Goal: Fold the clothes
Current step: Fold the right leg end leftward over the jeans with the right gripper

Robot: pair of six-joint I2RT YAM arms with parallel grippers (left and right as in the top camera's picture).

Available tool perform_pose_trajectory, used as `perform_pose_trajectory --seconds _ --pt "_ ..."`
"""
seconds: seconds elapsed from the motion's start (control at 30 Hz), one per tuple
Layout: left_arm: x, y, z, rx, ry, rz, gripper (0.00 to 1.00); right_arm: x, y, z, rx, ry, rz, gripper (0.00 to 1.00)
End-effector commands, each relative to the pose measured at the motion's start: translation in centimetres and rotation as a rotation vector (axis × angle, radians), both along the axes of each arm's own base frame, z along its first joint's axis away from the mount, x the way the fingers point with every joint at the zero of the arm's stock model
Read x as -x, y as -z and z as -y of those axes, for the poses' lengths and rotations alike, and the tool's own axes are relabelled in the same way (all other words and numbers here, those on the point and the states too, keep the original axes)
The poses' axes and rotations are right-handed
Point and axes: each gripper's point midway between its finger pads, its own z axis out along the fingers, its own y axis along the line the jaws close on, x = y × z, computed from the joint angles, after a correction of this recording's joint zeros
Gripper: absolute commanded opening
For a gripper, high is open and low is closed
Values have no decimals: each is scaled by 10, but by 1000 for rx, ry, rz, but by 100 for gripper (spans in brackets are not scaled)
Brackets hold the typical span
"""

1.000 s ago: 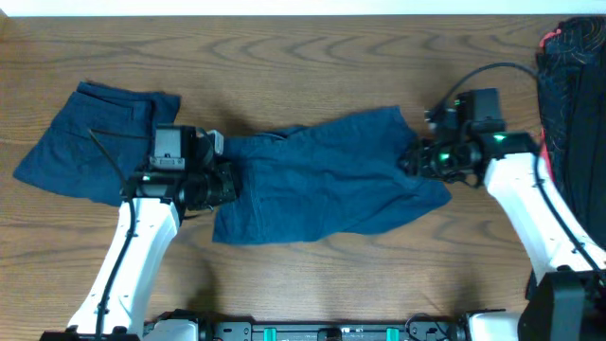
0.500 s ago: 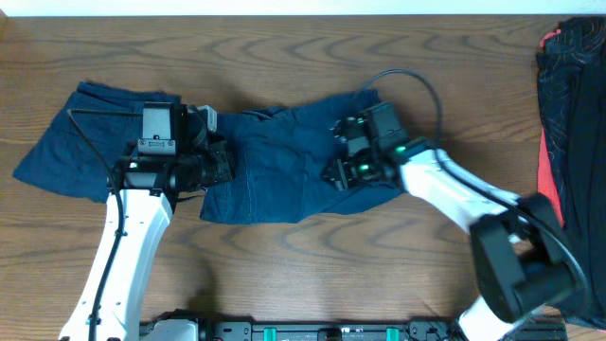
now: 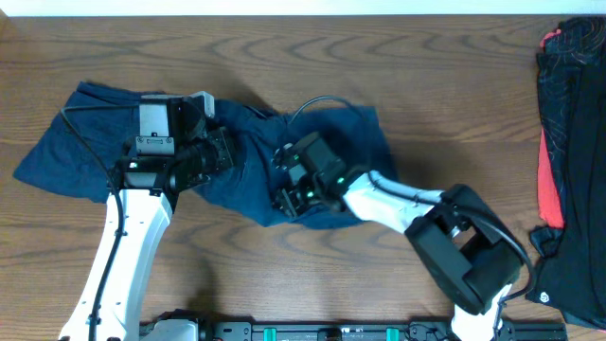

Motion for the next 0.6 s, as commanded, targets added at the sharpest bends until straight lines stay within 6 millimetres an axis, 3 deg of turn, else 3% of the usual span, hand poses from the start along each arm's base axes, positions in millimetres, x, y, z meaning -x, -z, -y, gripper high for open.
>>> perform_pose_trajectory --seconds 0.0,0.1,0.23,0.4,0.57 --pt "-7 -17 12 79 -3 21 6 31 35 -2 88 20 -73 50" --pt "-8 -14 13 82 -3 14 6 37 33 -12 78 4 -56 53" --pt "-6 -13 13 81 -4 6 6 36 36 -10 108 25 -33 54" --pt "-5 -12 13 85 0 0 6 15 32 7 132 91 -11 57" --pt "-5 -13 14 86 2 1 6 -12 1 40 129 186 -12 57"
